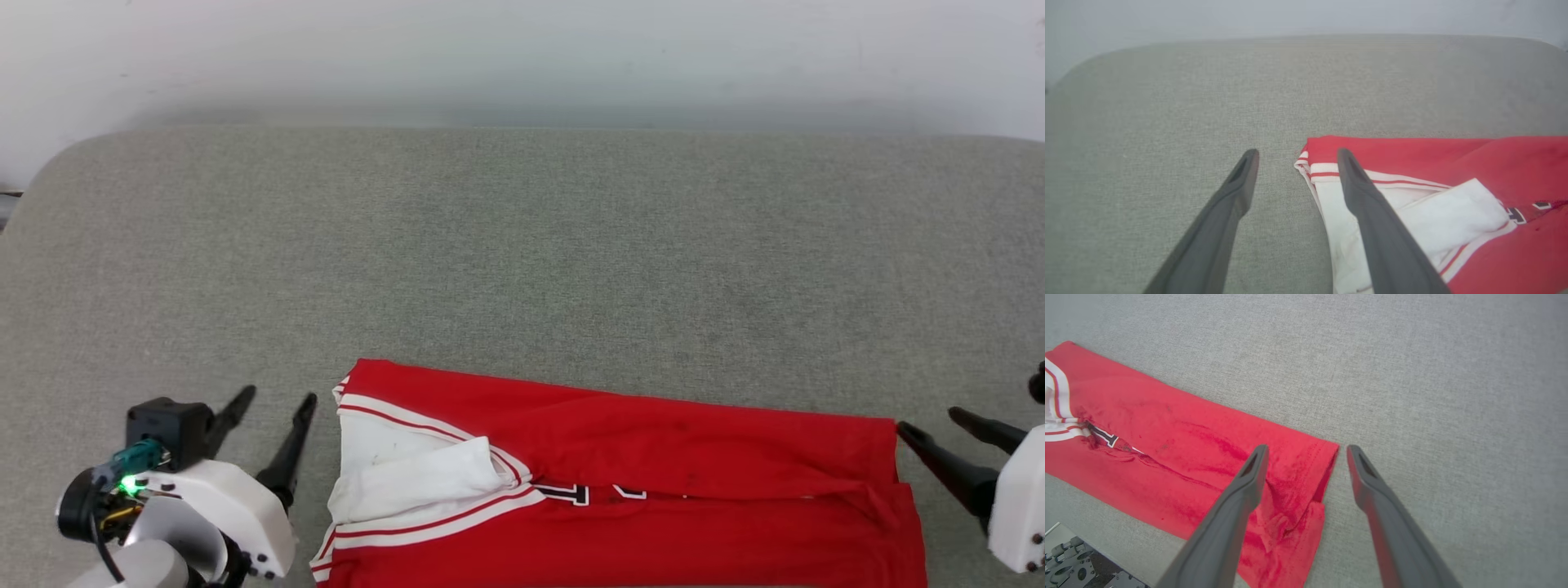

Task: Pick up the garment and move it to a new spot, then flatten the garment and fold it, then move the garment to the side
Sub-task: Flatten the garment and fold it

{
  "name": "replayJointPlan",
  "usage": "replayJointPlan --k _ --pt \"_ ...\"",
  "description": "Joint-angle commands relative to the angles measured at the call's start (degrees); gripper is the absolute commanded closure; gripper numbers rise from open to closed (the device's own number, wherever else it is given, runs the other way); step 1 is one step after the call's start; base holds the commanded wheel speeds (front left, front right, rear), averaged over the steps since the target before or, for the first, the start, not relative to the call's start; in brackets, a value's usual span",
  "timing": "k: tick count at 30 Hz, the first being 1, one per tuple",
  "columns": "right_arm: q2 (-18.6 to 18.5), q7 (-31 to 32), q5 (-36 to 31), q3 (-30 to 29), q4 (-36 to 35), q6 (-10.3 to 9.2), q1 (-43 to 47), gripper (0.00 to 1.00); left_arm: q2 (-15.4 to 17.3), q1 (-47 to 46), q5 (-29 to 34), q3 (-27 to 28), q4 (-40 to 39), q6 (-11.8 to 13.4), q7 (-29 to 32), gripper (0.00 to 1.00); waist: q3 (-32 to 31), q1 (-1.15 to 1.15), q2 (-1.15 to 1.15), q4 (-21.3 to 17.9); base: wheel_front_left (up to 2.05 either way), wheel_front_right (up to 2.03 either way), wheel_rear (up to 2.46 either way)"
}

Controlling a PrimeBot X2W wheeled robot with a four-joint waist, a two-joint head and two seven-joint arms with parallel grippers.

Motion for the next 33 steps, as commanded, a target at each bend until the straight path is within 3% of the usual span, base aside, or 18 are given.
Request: replayJointPlan --k 1,8,14,22,33 --pt "-0.2 1.1 1.0 -0.6 0.2 -0.05 0.9 0.00 -0.4 0.9 0.8 1.1 -0.4 1.2 -1.3 0.00 0.0 0.00 0.00 0.2 0.00 0.00 0.00" --pt "-0.5 8.6 4.8 -2.5 3.4 -0.05 1.2 0.00 -3.6 3.3 7.5 8.4 -2.2 7.1 -3.8 0.00 0.1 0.00 0.00 1.5 0.00 0.00 0.00" --pt "0.9 12.5 6.4 -2.6 6.7 -0.05 1.0 0.00 -8.2 7.8 15.9 15.9 -4.3 8.5 -3.8 0.00 0.1 0.00 0.00 2.9 0.00 0.00 0.00" --pt "3.6 14.2 7.1 -1.9 12.3 -0.05 0.1 0.00 -16.5 14.2 26.6 25.9 -5.9 6.4 -3.9 0.00 1.3 0.00 0.00 5.2 0.00 0.00 0.00" --pt "8.2 12.7 10.1 5.7 17.4 0.14 -1.1 0.00 -26.4 18.1 35.9 33.4 -2.7 -0.9 -3.9 0.00 2.7 0.00 0.00 7.0 0.00 0.00 0.00"
